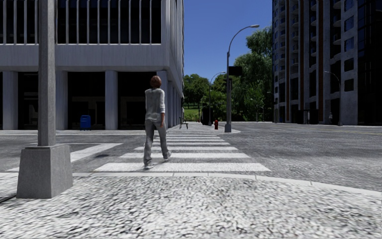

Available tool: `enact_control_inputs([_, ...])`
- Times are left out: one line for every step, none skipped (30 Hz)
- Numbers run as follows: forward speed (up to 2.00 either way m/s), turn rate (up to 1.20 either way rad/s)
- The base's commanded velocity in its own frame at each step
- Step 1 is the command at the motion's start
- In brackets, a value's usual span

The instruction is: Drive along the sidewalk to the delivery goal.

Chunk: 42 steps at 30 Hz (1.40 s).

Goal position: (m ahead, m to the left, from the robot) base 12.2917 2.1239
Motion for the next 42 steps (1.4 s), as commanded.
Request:
enact_control_inputs([0.76, 0.0])
enact_control_inputs([0.76, 0.0])
enact_control_inputs([0.76, 0.0])
enact_control_inputs([0.76, 0.0])
enact_control_inputs([0.76, 0.0])
enact_control_inputs([0.76, 0.0])
enact_control_inputs([0.76, 0.0])
enact_control_inputs([0.76, 0.0])
enact_control_inputs([0.76, 0.0])
enact_control_inputs([0.76, 0.0])
enact_control_inputs([0.76, 0.0])
enact_control_inputs([0.76, 0.0])
enact_control_inputs([0.76, 0.0])
enact_control_inputs([0.76, 0.0])
enact_control_inputs([0.76, 0.0])
enact_control_inputs([0.76, 0.0])
enact_control_inputs([0.76, 0.0])
enact_control_inputs([0.76, 0.0])
enact_control_inputs([0.76, 0.0])
enact_control_inputs([0.76, 0.0])
enact_control_inputs([0.76, 0.0])
enact_control_inputs([0.76, 0.0])
enact_control_inputs([0.77, 0.0])
enact_control_inputs([0.77, 0.0])
enact_control_inputs([0.77, 0.0])
enact_control_inputs([0.78, 0.0])
enact_control_inputs([0.79, 0.0])
enact_control_inputs([0.81, 0.0])
enact_control_inputs([0.81, 0.0])
enact_control_inputs([0.81, 0.0])
enact_control_inputs([0.81, 0.0])
enact_control_inputs([0.81, 0.0])
enact_control_inputs([0.81, 0.0])
enact_control_inputs([0.82, 0.0])
enact_control_inputs([0.84, 0.0])
enact_control_inputs([0.87, 0.0])
enact_control_inputs([0.9, 0.0])
enact_control_inputs([0.91, 0.0])
enact_control_inputs([0.91, 0.0])
enact_control_inputs([0.92, 0.0])
enact_control_inputs([0.92, 0.0])
enact_control_inputs([0.93, 0.0])
